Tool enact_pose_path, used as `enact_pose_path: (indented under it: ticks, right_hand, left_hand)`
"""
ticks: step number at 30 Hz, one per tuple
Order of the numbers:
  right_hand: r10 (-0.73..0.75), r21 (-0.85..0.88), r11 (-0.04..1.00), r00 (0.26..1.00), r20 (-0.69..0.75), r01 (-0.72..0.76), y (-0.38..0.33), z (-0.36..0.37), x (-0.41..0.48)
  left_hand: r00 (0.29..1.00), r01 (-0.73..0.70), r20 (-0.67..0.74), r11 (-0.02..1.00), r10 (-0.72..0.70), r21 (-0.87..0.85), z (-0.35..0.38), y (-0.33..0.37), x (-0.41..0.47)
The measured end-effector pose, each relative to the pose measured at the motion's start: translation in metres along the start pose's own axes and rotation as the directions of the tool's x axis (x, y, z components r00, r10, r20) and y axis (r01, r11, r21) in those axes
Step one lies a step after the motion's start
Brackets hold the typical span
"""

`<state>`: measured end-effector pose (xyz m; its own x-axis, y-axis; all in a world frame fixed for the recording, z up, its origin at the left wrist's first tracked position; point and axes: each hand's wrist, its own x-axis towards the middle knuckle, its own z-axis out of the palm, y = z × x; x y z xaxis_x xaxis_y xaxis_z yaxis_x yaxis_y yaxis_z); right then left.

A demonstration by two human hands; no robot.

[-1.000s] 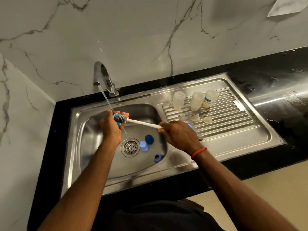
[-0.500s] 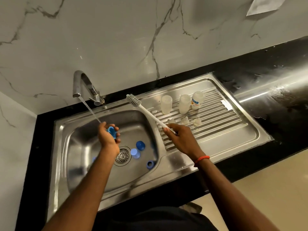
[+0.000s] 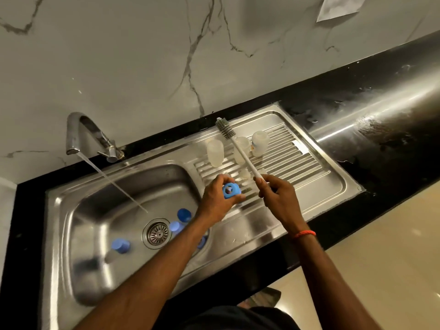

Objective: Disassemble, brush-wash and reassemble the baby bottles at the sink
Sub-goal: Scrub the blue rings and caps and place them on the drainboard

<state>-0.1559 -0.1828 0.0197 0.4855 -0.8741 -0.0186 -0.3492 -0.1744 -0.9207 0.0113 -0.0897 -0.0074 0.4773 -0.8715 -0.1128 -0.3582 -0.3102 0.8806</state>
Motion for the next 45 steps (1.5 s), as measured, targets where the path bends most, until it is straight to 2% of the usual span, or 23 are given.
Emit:
enact_pose_path:
  ticks: [2, 5, 9, 22, 35, 38, 42, 45]
  right_hand:
    - [0.023, 0.023, 0.999, 0.999, -0.042, -0.023, 0.004, -0.009, -0.004]
    - [0.053, 0.046, 0.998, 0.996, -0.076, -0.050, 0.011, -0.021, -0.010]
    - [0.087, 0.075, 0.994, 0.993, -0.081, -0.081, 0.017, -0.028, -0.021]
    - [0.094, 0.084, 0.992, 0.996, -0.012, -0.092, 0.019, -0.032, -0.027]
    - [0.073, 0.088, 0.994, 0.997, -0.003, -0.072, 0.013, -0.025, -0.024]
    - [0.059, 0.092, 0.994, 0.998, -0.006, -0.058, 0.013, -0.021, -0.024]
    - [0.004, 0.096, 0.995, 1.000, -0.020, -0.002, 0.011, -0.017, -0.023]
    - [-0.039, 0.111, 0.993, 0.999, -0.011, 0.040, 0.000, -0.007, -0.018]
  left_hand:
    - [0.995, -0.089, 0.050, 0.994, 0.085, 0.067, 0.011, 0.001, 0.008]
    - [0.982, -0.187, 0.051, 0.964, 0.180, 0.190, 0.030, -0.001, 0.021]
    - [0.975, -0.181, -0.005, 0.813, 0.221, 0.554, 0.047, -0.002, 0.033]
    - [0.963, -0.208, 0.023, 0.688, 0.269, 0.695, 0.069, -0.002, 0.049]
    - [0.943, -0.264, 0.033, 0.682, 0.331, 0.682, 0.069, -0.011, 0.057]
    - [0.930, -0.313, 0.068, 0.683, 0.361, 0.660, 0.069, -0.016, 0.059]
    - [0.883, -0.408, -0.015, 0.782, 0.469, 0.471, 0.060, -0.009, 0.056]
    - [0.861, -0.407, -0.223, 0.881, 0.458, 0.239, 0.037, -0.003, 0.051]
